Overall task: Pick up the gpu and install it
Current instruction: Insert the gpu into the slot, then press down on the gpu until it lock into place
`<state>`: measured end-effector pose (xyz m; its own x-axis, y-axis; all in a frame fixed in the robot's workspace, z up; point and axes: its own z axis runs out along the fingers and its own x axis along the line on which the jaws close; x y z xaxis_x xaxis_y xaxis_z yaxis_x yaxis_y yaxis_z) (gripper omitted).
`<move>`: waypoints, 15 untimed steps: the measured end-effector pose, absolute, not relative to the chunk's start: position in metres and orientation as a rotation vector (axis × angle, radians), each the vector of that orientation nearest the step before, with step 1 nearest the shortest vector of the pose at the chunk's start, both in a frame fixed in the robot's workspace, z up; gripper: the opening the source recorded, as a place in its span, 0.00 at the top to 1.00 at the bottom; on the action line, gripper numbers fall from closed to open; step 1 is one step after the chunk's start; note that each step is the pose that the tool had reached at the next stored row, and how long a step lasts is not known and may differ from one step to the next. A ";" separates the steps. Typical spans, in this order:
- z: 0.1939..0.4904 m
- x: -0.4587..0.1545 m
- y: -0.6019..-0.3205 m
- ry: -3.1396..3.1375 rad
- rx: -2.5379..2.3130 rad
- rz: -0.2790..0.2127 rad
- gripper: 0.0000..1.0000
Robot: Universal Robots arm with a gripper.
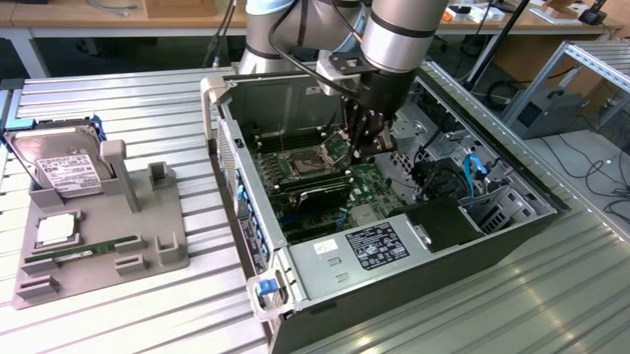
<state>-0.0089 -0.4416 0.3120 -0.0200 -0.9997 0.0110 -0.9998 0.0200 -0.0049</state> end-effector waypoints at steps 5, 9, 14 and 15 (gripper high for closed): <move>0.312 -0.009 -0.442 -2.240 2.196 0.018 0.89; 0.311 -0.027 -0.442 -2.240 2.196 0.018 0.89; 0.303 -0.051 -0.442 -2.240 2.196 0.018 0.89; 0.301 -0.052 -0.442 -2.240 2.196 0.018 0.89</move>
<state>-0.0524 -0.4419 0.3007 -0.0199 -0.9997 0.0109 -0.9998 0.0199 -0.0051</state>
